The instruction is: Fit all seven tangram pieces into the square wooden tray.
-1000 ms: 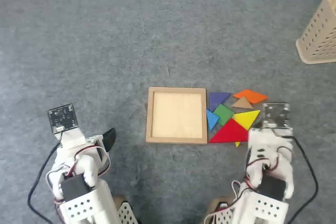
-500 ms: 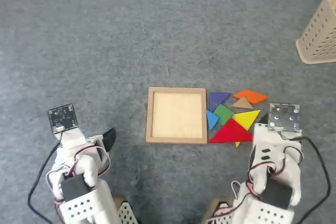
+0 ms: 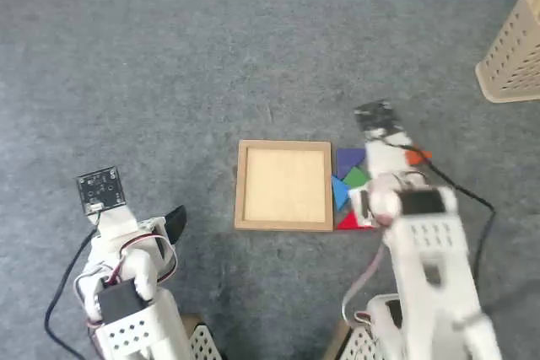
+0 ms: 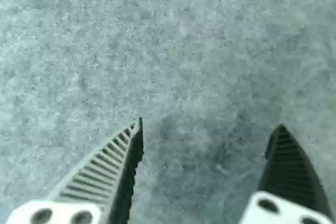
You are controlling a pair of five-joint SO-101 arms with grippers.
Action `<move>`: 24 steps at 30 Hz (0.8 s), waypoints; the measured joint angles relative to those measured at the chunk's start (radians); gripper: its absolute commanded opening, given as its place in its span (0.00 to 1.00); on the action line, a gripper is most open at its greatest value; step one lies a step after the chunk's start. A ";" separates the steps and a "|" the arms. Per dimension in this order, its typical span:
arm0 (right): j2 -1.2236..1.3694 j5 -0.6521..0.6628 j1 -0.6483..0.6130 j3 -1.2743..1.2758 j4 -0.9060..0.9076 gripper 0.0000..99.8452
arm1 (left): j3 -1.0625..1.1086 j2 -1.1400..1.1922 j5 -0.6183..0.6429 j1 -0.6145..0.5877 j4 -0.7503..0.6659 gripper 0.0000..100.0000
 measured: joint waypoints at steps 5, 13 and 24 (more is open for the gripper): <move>0.244 -0.074 -0.072 -0.020 -0.032 0.17 | 0.000 0.000 0.000 0.000 0.000 0.35; 0.292 -0.371 -0.069 -0.026 -0.051 0.22 | 0.000 0.000 0.000 0.000 0.000 0.35; 0.295 -0.502 -0.066 -0.026 -0.051 0.30 | 0.000 0.000 0.000 0.000 0.000 0.35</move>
